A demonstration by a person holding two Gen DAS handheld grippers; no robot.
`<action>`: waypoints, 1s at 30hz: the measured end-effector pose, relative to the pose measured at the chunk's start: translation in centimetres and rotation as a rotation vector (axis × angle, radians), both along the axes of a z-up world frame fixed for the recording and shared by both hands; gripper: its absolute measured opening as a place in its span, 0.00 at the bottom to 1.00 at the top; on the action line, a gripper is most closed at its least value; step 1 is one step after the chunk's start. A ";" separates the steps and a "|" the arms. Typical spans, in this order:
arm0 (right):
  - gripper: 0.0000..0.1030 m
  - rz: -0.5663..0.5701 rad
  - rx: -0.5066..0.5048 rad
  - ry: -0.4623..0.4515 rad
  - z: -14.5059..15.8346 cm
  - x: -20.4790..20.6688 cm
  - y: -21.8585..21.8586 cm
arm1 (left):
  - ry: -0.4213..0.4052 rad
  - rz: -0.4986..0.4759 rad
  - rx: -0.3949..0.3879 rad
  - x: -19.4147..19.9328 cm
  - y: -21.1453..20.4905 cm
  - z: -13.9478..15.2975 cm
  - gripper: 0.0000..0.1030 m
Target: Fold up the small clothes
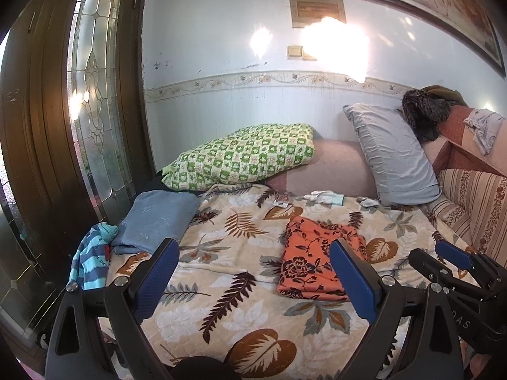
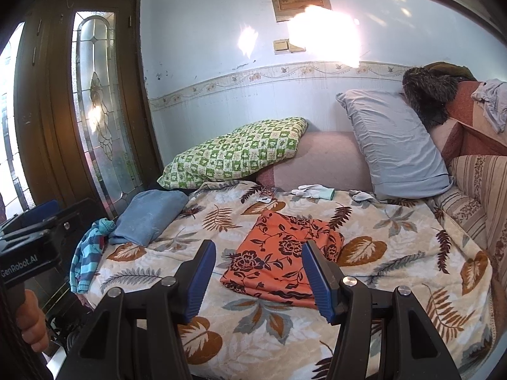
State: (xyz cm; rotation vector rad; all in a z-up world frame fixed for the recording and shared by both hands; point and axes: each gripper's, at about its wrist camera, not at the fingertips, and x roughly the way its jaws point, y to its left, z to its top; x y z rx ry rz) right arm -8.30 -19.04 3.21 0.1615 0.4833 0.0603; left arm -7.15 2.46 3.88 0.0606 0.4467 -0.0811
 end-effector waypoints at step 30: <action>0.59 0.019 -0.031 0.063 -2.0 2.6 -0.9 | 0.034 -0.016 0.012 3.0 -2.1 0.2 0.93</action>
